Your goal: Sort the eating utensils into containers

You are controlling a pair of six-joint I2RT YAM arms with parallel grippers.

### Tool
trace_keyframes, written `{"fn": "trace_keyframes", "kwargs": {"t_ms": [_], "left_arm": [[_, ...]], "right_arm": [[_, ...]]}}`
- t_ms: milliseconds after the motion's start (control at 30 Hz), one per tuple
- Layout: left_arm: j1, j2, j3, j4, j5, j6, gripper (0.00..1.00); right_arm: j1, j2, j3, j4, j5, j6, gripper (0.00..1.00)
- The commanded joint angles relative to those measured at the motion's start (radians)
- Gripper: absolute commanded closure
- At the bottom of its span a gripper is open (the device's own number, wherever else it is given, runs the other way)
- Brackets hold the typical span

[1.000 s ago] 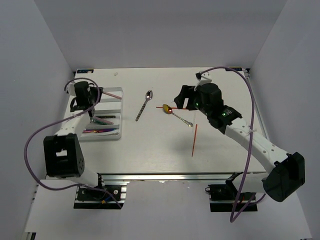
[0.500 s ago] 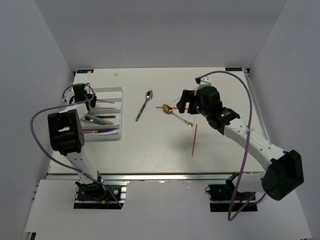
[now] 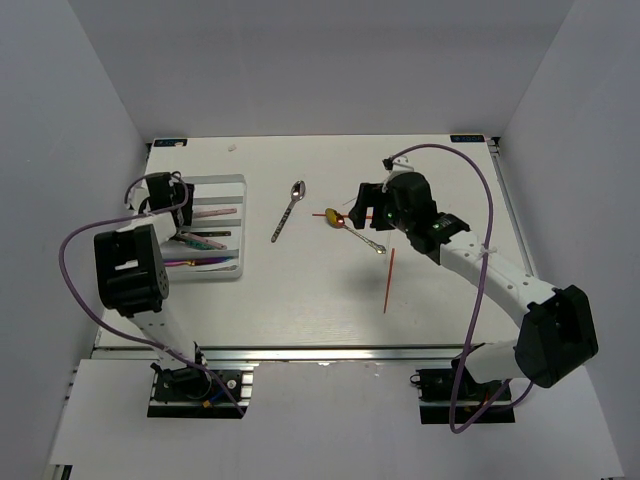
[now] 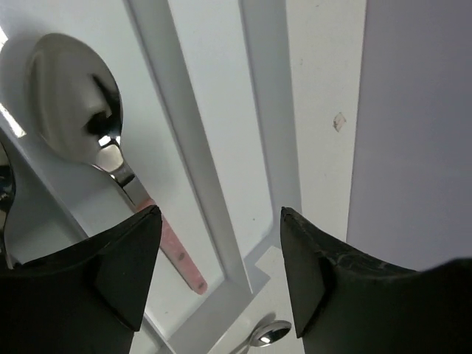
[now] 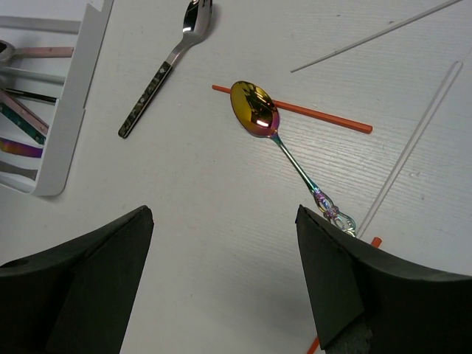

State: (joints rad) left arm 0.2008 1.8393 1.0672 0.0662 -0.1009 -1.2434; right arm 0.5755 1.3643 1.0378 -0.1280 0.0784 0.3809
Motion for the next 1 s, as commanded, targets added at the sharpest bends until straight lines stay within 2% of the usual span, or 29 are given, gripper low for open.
{"fn": "trace_keyframes", "kwargs": {"t_ms": [0, 33, 67, 133, 167, 200, 233, 267, 300, 333, 400, 467, 567, 733, 967], "left_arm": [[-0.004, -0.113, -0.010, 0.027, -0.017, 0.007, 0.25], [-0.014, -0.141, -0.003, 0.038, -0.008, 0.036, 0.24], [-0.033, -0.149, 0.016, 0.053, -0.003, 0.077, 0.17], [-0.113, -0.105, 0.152, 0.044, 0.062, 0.273, 0.10], [-0.150, -0.060, 0.236, 0.002, 0.105, 0.348, 0.02], [-0.247, -0.005, 0.475, -0.216, 0.156, 0.525, 0.02], [-0.294, 0.137, 0.628, -0.371, 0.141, 0.624, 0.02], [-0.345, 0.212, 0.772, -0.504, 0.103, 0.712, 0.02], [-0.438, 0.282, 1.017, -0.725, 0.051, 0.869, 0.02], [-0.478, 0.398, 1.113, -0.820, -0.029, 0.928, 0.02], [-0.572, 0.466, 1.217, -0.928, -0.060, 1.039, 0.02], [-0.616, 0.471, 1.184, -0.953, -0.048, 1.085, 0.02], [-0.629, 0.422, 1.042, -0.867, 0.004, 1.096, 0.02], [-0.629, 0.434, 1.031, -0.887, -0.003, 1.105, 0.06], [-0.627, 0.356, 0.901, -0.826, -0.026, 1.124, 0.09]], "right_arm": [[-0.006, -0.014, 0.041, 0.033, -0.003, -0.019, 0.17], [-0.008, -0.014, 0.041, 0.031, -0.006, -0.019, 0.17], [-0.009, -0.016, 0.041, 0.033, -0.011, -0.019, 0.17], [-0.022, -0.018, 0.041, 0.028, -0.043, -0.019, 0.17], [-0.025, -0.018, 0.041, 0.024, -0.052, -0.022, 0.17], [-0.034, -0.021, 0.041, 0.018, -0.058, -0.030, 0.17], [-0.040, -0.024, 0.041, 0.001, -0.060, -0.037, 0.17], [-0.045, -0.036, 0.039, -0.005, -0.060, -0.046, 0.17], [-0.055, -0.045, 0.036, -0.016, -0.058, -0.068, 0.17], [-0.063, -0.065, 0.033, -0.041, -0.058, -0.079, 0.17], [-0.080, -0.089, 0.028, -0.061, -0.060, -0.102, 0.17], [-0.086, -0.123, 0.021, -0.084, -0.055, -0.116, 0.16], [-0.088, -0.154, 0.010, -0.079, -0.069, -0.123, 0.16], [-0.089, -0.165, 0.001, -0.076, -0.124, -0.129, 0.16], [-0.088, -0.151, -0.021, -0.058, -0.158, -0.134, 0.16]]}}
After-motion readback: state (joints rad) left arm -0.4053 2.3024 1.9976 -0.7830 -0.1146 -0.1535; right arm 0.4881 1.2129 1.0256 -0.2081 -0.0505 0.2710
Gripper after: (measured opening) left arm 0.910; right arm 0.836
